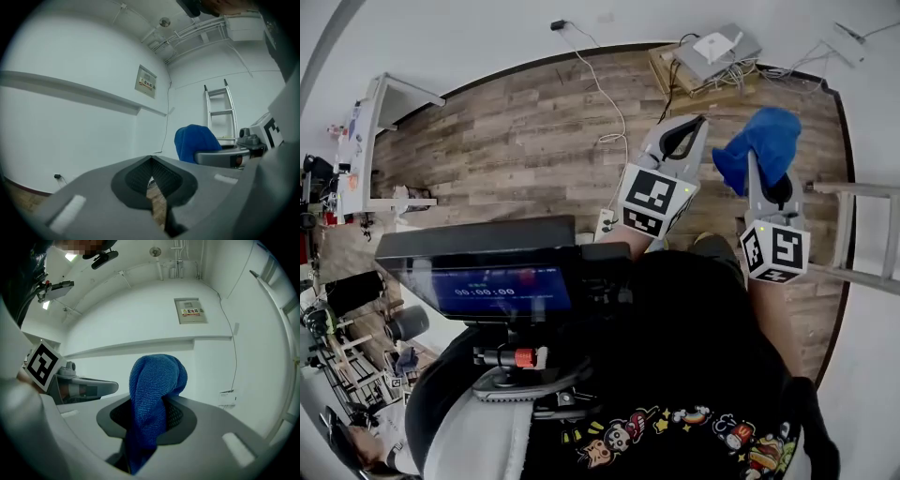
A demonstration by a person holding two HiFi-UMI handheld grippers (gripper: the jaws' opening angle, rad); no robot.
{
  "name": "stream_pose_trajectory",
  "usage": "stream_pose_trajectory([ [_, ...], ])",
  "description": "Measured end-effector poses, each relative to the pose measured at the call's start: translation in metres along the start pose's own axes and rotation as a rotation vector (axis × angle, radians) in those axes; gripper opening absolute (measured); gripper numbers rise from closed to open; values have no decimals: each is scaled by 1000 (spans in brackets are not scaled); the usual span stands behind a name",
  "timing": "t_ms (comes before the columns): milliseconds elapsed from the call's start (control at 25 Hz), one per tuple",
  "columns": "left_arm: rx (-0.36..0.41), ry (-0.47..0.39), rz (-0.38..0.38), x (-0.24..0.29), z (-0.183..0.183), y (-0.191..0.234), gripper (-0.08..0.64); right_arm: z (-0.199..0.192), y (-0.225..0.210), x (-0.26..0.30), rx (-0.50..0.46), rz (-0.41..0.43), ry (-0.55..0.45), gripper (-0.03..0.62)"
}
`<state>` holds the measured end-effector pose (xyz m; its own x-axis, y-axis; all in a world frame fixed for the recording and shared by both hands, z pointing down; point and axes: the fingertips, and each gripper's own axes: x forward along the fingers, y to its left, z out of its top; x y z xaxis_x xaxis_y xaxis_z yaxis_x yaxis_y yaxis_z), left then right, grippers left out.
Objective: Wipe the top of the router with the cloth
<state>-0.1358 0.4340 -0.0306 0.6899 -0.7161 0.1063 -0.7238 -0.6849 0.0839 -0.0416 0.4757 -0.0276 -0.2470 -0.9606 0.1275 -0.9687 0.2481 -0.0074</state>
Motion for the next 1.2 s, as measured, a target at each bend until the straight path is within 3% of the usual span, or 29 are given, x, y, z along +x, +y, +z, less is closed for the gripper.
stream_pose_trajectory([
  [160,-7,15,-9,22,-3,2,0,-4,-17,12,12,-3,11,132],
  [400,17,40,18,109,-23,17,0,-36,-88,75,46,22,21,130],
  [920,8,119,167,363,-10,81,0,-39,-290,274,87,163,76,129],
  [1200,-13,175,224,411,-20,103,0,-65,-320,323,80,235,146,129],
])
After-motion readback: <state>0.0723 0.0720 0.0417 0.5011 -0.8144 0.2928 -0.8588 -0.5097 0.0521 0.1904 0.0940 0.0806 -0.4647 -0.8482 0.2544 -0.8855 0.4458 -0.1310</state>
